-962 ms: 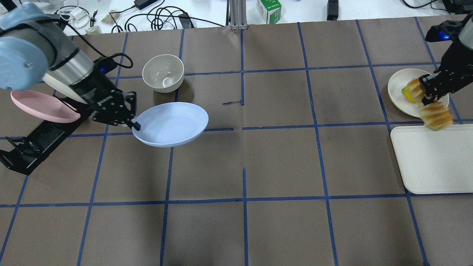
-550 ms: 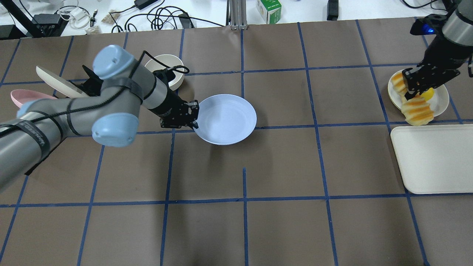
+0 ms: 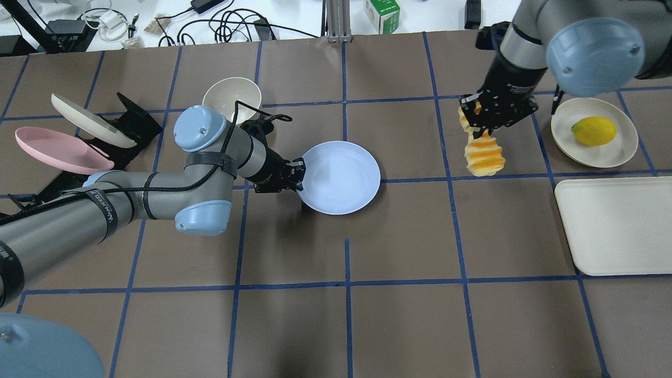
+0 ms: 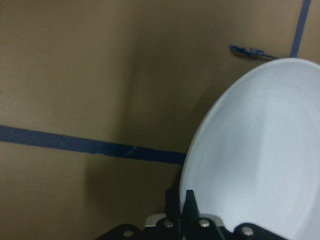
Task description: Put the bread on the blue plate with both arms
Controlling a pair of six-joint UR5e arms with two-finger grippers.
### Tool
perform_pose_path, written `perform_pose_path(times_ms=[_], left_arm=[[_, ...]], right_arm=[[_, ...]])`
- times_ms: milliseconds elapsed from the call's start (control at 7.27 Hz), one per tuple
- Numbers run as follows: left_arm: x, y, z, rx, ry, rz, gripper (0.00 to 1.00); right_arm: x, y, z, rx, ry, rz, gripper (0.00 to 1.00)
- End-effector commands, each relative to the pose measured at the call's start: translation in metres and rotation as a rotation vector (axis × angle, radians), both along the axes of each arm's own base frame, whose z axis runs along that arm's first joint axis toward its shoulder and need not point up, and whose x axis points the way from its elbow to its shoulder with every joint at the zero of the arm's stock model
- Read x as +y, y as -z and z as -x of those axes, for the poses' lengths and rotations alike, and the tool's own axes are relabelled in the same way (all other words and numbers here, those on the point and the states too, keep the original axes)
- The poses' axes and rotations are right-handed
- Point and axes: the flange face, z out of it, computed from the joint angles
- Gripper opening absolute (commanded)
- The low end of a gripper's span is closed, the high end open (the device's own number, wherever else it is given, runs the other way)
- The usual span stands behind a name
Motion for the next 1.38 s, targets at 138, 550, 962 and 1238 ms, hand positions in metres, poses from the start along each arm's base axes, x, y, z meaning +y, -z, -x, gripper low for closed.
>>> perform_pose_path(times_ms=[138, 550, 962, 1238], left_arm=[[-0.008, -0.009, -0.001, -0.004, -0.005, 0.034, 0.91], [-0.043, -0.060, -0.026, -0.213, 0.024, 0.101, 1.00], [-0.067, -0.178, -0.038, -0.377, 0.158, -0.052, 1.00], [-0.048, -0.250, -0.038, -0.377, 0.166, -0.076, 1.00]], right_arm=[[0.006, 0.021, -0.088, 0.002, -0.060, 0.016, 0.00], [0.006, 0.049, -0.138, -0.012, -0.021, 0.026, 0.00], [0.012, 0.083, -0.190, -0.029, 0.042, 0.028, 0.00], [0.015, 0.117, -0.225, -0.031, 0.045, 0.037, 0.00]])
